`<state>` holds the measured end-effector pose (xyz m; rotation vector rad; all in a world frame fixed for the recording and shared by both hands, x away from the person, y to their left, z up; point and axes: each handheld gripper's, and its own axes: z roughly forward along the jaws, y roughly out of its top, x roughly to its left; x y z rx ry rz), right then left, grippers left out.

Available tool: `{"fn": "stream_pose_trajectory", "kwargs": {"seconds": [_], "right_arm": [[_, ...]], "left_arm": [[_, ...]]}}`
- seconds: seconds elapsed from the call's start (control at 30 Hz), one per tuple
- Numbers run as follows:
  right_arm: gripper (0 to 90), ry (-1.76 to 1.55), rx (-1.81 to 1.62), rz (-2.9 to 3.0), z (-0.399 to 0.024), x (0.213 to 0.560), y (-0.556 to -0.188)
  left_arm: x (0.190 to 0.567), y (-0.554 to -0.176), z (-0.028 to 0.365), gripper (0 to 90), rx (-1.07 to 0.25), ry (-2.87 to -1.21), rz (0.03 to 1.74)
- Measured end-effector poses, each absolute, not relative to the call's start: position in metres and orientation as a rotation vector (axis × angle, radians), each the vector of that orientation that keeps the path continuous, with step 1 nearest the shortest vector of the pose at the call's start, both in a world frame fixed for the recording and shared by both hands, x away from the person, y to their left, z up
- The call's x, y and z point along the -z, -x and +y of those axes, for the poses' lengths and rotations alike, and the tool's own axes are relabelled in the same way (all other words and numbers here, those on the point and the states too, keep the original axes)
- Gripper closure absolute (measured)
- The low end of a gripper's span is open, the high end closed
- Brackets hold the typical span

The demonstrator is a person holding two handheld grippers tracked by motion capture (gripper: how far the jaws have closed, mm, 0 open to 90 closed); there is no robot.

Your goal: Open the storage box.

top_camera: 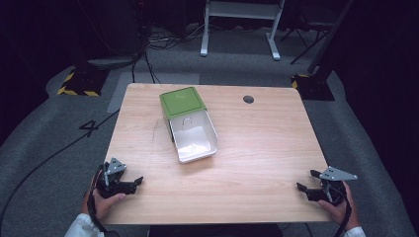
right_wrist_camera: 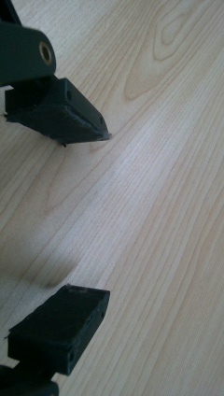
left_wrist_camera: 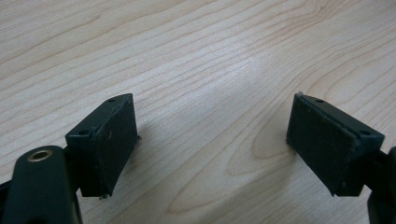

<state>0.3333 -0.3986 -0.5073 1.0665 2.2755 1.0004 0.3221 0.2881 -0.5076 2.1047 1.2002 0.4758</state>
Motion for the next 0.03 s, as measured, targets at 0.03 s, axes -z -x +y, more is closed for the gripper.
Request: {"fn": "stream_pose_trajectory", "kwargs": {"seconds": [0.03], "right_arm": [[19.4,-1.067,-1.000,2.276,-0.3986,0.5073,-0.3333]], "left_arm": [[0.5076,-0.3221,0.2881,16.6,-0.476,-2.105,1.200]]}}
